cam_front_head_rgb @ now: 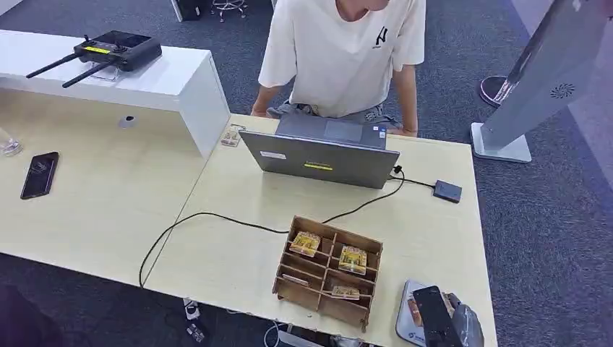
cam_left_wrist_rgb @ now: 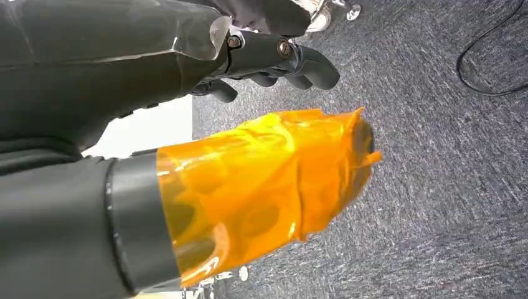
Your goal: Pass the card to the sensor for recognition and then transmit it.
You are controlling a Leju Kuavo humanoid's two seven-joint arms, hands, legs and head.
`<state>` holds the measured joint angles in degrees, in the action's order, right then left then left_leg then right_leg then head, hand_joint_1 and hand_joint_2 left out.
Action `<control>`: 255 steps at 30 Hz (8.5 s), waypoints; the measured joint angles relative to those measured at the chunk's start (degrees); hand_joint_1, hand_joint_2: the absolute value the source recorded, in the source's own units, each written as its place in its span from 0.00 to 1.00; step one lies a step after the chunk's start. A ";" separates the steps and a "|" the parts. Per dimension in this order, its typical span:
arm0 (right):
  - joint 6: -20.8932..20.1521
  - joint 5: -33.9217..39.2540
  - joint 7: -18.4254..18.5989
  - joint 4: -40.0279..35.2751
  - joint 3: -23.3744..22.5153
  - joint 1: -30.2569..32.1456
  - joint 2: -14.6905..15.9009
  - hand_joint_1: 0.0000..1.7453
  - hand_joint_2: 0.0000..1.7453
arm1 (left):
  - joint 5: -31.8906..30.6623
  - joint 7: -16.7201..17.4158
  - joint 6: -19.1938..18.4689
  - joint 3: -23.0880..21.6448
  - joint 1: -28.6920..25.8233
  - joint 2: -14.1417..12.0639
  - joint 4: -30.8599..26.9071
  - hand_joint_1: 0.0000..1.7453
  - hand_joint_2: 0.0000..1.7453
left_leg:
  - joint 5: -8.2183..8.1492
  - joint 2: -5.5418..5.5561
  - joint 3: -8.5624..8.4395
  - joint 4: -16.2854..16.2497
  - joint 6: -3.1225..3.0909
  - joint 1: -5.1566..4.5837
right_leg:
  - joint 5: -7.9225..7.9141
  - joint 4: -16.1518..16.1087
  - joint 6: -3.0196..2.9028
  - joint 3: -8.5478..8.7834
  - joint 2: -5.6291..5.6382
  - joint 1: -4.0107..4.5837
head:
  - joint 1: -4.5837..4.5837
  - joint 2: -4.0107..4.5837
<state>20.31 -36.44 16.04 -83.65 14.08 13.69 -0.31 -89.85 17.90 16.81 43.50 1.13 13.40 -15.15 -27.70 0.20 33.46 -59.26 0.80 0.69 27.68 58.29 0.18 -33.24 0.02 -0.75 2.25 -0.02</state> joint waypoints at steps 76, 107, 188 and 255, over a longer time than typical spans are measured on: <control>1.18 -13.99 -8.02 -18.62 14.23 -25.17 -6.47 1.00 1.00 | -0.02 -1.05 -5.97 -9.84 1.93 -0.31 -2.99 0.00 0.00 | 0.44 -0.06 0.04 0.01 0.00 0.01 | -0.33 0.07 -0.02 -0.02 0.03 0.01 | 0.00 0.00; -11.65 -32.81 1.31 1.64 13.42 -34.99 -7.23 0.75 1.00 | -0.02 1.14 -9.03 -17.49 3.39 -1.14 -2.89 0.00 0.00 | 0.44 -0.02 0.06 0.00 0.01 0.01 | -0.34 0.06 0.00 -0.06 0.03 0.01 | 0.00 0.00; 7.08 -6.26 -12.46 -18.79 29.90 -6.10 10.69 1.00 1.00 | 4.63 -3.50 -3.04 -5.88 -0.29 -1.03 -1.40 0.00 0.00 | 0.20 -0.06 0.08 0.00 -0.11 0.00 | -0.25 -0.02 0.02 -0.08 0.04 0.00 | -0.02 0.00; -1.53 -36.85 -2.99 -2.05 34.67 -12.99 9.97 0.49 1.00 | 1.66 -1.60 -5.46 -5.88 1.29 -0.92 -1.40 0.00 0.00 | 0.21 -0.07 0.07 0.00 -0.09 0.00 | -0.25 -0.01 0.02 -0.07 0.04 0.00 | 0.00 0.00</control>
<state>18.77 -73.29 13.05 -85.70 48.74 0.70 9.66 -88.19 16.31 11.34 37.62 2.43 12.48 -16.55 -27.49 0.13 33.53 -59.26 0.71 0.69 27.43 58.28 0.20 -33.31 0.07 -0.75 2.25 -0.02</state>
